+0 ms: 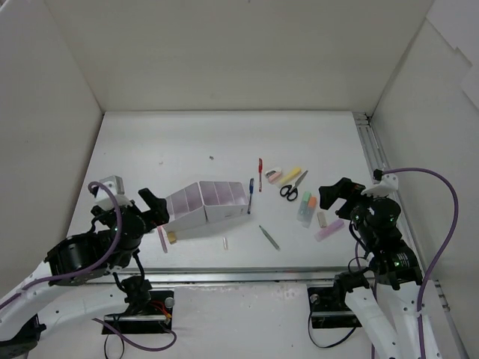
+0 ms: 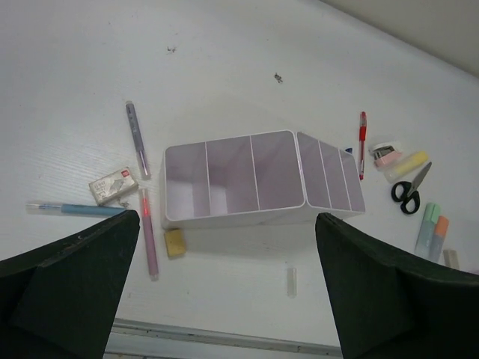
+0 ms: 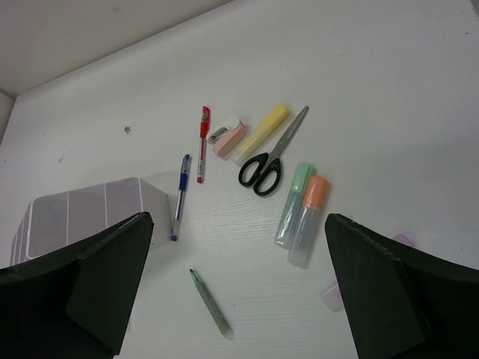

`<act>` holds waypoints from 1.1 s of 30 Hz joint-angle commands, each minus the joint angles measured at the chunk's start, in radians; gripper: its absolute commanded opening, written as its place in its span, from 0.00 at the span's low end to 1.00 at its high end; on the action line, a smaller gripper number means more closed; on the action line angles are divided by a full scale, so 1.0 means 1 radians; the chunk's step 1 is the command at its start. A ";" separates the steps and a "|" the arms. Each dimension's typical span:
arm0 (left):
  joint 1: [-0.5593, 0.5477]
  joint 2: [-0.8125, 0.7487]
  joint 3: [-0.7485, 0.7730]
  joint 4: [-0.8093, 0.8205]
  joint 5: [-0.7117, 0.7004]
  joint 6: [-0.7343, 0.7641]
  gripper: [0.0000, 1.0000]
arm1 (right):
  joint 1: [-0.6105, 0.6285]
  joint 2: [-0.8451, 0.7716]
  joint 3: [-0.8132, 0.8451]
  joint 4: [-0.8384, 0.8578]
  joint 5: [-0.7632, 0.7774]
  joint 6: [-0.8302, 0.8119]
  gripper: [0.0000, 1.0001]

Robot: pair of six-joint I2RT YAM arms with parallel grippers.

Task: Sort the stationery into containers
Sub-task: Pick up the pen from the corner of the board.

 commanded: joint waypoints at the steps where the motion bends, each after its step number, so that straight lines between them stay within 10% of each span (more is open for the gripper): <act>1: -0.003 0.101 0.068 -0.033 -0.016 -0.030 0.99 | 0.005 0.017 0.046 0.063 0.022 -0.018 0.98; 9: -0.003 0.196 0.042 0.038 0.099 0.047 1.00 | 0.005 0.078 0.018 0.061 0.101 0.031 0.98; 15: -0.003 0.202 -0.048 0.165 0.295 0.124 1.00 | 0.014 0.294 0.043 0.064 -0.203 -0.031 0.98; 24: -0.003 0.279 -0.147 0.257 0.406 0.115 0.99 | 0.390 0.623 0.064 0.057 0.057 -0.115 0.98; 33: -0.003 0.291 -0.197 0.337 0.460 0.131 1.00 | 0.610 0.936 0.095 0.055 0.133 -0.131 0.76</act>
